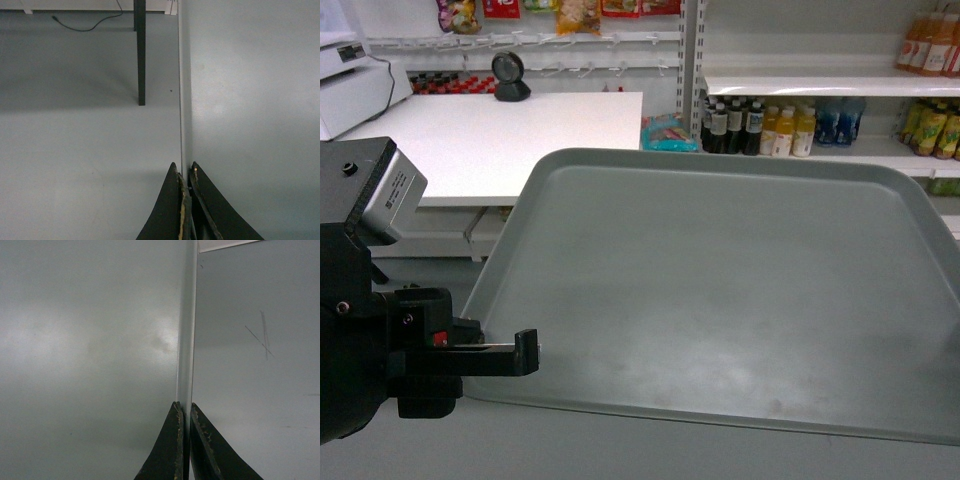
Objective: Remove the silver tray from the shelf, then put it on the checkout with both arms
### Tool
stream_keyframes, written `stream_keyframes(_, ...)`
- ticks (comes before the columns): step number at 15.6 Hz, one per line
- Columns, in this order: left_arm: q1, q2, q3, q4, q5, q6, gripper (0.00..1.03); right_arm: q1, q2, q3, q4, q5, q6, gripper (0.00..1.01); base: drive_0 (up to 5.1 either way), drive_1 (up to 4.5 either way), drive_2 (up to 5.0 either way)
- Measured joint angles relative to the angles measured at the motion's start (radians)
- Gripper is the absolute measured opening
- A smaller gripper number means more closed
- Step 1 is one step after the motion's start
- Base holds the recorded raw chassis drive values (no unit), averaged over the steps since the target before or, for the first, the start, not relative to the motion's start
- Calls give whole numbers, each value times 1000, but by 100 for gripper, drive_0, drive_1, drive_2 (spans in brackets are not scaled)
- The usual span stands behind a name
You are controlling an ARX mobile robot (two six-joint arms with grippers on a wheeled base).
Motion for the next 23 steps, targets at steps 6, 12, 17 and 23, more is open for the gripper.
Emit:
stream_keyframes(6,0,0,0,-2,0,0,3,0,0,0,-1,0,0,2,-489,243,243)
stream_keyframes(12,0,0,0,-5,0,0,3,0,0,0,-2,0,0,2,-495,237,237)
stream_keyframes(17,-1,0,0,0,0,0,3,-1,0,0,-5,0,0,2,-487,245,245)
stream_keyframes(23,2,0,0,-4,0,0,3,1,0,0,0,-2,0,2,-85,36,36)
